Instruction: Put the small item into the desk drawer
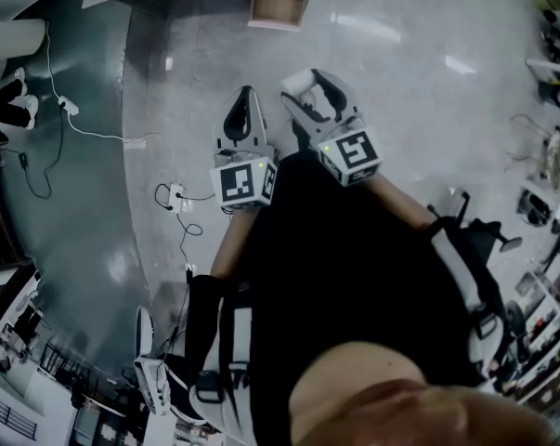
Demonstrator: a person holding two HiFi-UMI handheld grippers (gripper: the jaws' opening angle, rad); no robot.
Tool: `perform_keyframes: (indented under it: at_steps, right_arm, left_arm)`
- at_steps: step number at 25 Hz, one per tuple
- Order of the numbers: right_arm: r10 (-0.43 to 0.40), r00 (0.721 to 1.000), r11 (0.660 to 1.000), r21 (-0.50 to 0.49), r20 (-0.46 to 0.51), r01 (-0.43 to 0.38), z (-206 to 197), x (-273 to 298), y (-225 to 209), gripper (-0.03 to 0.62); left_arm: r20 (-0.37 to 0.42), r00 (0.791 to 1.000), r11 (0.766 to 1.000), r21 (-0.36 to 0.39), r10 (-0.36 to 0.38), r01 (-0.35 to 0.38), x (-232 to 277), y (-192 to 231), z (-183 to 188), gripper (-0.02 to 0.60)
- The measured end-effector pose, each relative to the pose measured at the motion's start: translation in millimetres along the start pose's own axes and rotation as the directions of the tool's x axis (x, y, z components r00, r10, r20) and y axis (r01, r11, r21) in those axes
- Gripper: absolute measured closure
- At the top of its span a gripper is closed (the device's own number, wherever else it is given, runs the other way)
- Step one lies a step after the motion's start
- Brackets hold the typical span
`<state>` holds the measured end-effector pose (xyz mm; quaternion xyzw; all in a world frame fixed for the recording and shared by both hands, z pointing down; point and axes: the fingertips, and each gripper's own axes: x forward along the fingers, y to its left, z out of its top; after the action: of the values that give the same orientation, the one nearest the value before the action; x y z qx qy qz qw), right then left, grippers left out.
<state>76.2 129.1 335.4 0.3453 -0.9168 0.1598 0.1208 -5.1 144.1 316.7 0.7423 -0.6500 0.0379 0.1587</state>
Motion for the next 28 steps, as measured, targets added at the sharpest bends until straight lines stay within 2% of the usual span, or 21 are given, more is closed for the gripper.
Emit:
perform_keyframes:
  at_steps: [12,19,28]
  right_arm:
    - [0.08,0.996,0.996,-0.032,-0.045,-0.081,7,32,-54,0.324]
    - [0.099,0.994,0.994,-0.038,-0.053,-0.101,14,46,-68,0.324]
    - [0.075,0.994,0.995,-0.062,-0.081,-0.08,11,81,-88,0.325]
  left_arm:
    - [-0.013,0.995,0.995,-0.019,0.094,-0.094,53,-12,8,0.583]
    - [-0.023,0.993,0.993,-0.027,0.113,-0.113,73,-9,10,0.583]
    - [-0.032,0.994,0.993,-0.04,0.107,-0.109,106,11,6,0.583]
